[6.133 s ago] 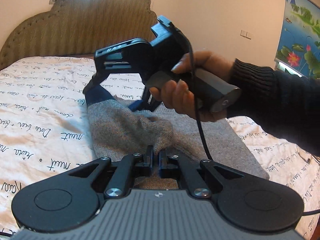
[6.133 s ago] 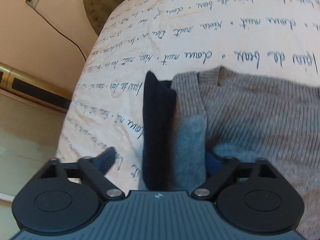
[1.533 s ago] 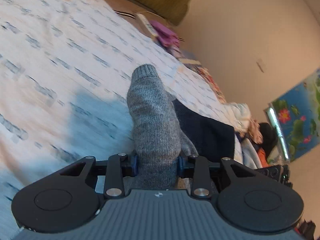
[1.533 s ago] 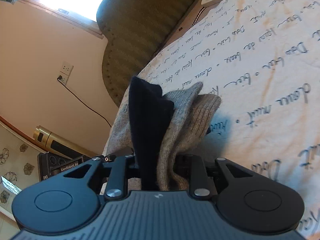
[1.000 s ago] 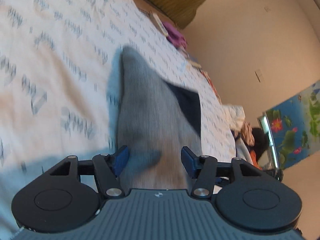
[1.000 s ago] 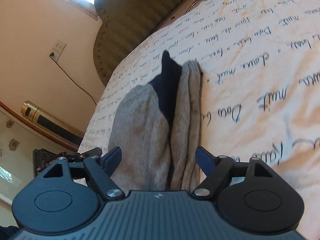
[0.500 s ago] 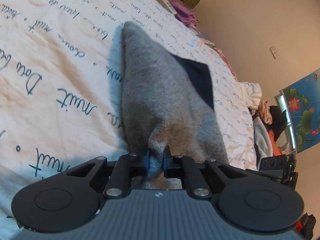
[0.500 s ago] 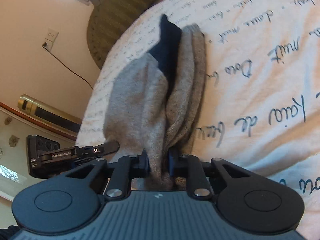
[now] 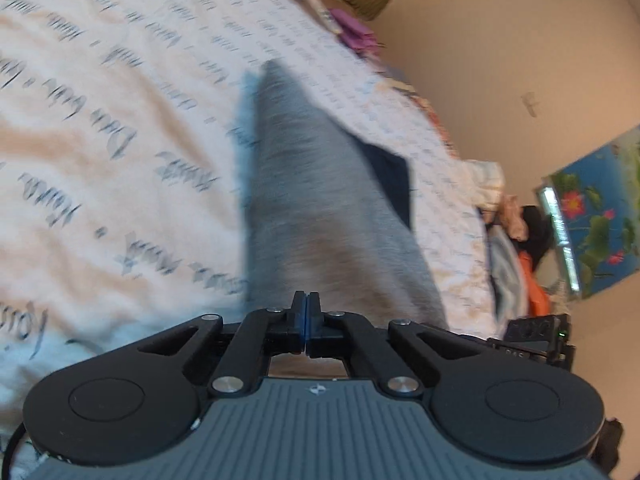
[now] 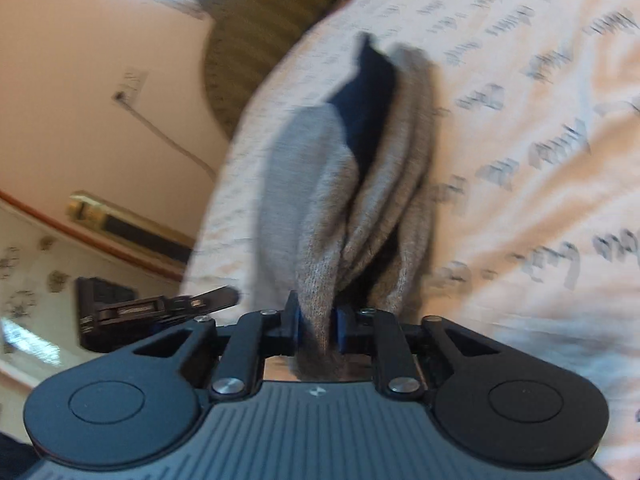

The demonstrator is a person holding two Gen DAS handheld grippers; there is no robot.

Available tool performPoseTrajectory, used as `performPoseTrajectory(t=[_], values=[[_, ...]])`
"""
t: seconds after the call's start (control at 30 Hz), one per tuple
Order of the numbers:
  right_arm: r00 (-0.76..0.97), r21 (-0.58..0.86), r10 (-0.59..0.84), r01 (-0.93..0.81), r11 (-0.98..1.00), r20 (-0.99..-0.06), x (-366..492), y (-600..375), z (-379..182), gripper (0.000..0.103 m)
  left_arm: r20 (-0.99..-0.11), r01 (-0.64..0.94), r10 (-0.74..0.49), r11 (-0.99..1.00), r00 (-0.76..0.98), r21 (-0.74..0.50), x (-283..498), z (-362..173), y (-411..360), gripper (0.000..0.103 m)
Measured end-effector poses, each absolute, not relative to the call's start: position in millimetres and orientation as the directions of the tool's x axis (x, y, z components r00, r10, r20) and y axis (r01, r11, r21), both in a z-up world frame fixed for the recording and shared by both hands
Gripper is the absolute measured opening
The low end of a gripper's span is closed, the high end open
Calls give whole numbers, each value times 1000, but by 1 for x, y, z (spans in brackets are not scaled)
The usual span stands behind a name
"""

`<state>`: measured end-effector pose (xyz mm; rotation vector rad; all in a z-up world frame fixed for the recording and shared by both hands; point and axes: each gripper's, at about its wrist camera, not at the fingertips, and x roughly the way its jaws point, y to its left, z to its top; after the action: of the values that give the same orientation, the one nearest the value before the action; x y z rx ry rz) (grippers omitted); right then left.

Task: Fold small clothes

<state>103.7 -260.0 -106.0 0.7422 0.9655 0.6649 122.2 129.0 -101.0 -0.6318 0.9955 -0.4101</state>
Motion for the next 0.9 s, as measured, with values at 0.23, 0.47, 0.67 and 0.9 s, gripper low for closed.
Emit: performPoseTrajectory(t=[0.23,0.47,0.67,0.9], values=[[558,767,690,-141,626,-461,91,-278,-95,30,-628,142,-461,860,627,-490,93,-77,109,50],[637,617,615,-266,741,-465,141,-242,-45,30,-606,322,-373,926,703,-195,91,-74,26,66],[546,510,558,-255,822,-625,239,-188,-69,30,-652,417,-331,909,682,-26,94,-109,-17,77],[538,684,620,-105,722,-571,264,-219,-86,30,-648,412,-335,910,684,-36,109,-122,-13,83]])
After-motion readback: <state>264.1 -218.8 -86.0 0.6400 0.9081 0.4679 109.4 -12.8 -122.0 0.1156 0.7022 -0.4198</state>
